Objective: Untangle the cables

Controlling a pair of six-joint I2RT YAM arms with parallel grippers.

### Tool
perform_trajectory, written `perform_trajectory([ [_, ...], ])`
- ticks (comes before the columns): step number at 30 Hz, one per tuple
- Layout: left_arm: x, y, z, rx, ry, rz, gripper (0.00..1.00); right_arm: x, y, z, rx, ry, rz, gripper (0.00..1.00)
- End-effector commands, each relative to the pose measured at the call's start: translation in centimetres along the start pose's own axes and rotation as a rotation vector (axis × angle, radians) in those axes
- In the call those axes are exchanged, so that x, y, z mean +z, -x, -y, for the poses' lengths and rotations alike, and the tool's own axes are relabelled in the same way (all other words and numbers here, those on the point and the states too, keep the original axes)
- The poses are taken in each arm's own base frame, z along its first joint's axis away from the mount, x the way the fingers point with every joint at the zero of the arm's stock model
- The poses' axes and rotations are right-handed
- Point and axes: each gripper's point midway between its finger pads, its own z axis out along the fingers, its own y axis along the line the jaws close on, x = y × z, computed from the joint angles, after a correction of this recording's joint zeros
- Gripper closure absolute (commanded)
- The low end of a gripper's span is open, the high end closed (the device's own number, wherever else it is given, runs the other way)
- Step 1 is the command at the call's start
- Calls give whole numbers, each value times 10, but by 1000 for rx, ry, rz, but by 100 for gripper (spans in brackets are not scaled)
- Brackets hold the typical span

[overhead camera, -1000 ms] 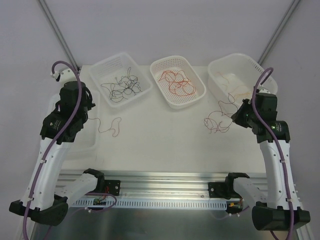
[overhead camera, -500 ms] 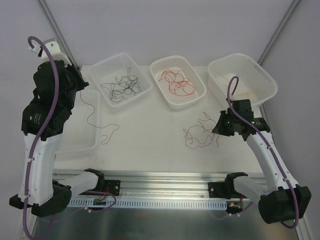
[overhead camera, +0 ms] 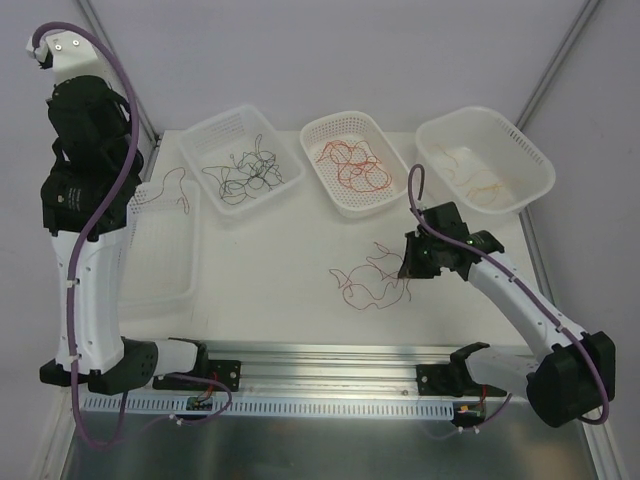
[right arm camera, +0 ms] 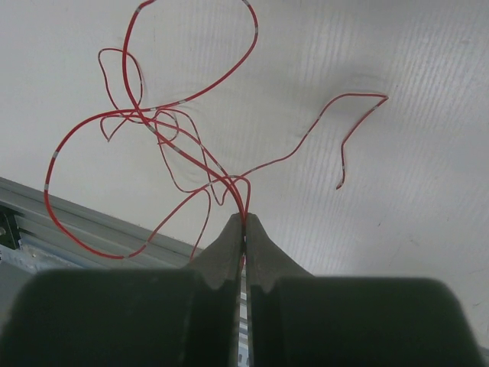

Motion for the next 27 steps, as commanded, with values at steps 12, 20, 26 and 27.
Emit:
perform_trajectory([
  [12,90,-190,-61,-83,222,-433,94,13,2,-25,-62,49,-14,98],
  [20,61,-219,3,-212,-143,-534,19,22,-1,-54,-143,86,-32,98],
  [26,-12,-225,79,-234,-524,-573,5,27,7,-77,-179,118,-29,98],
  [27,-26,-237,95,-221,-592,-604,5,27,9,-82,-190,135,-25,98],
])
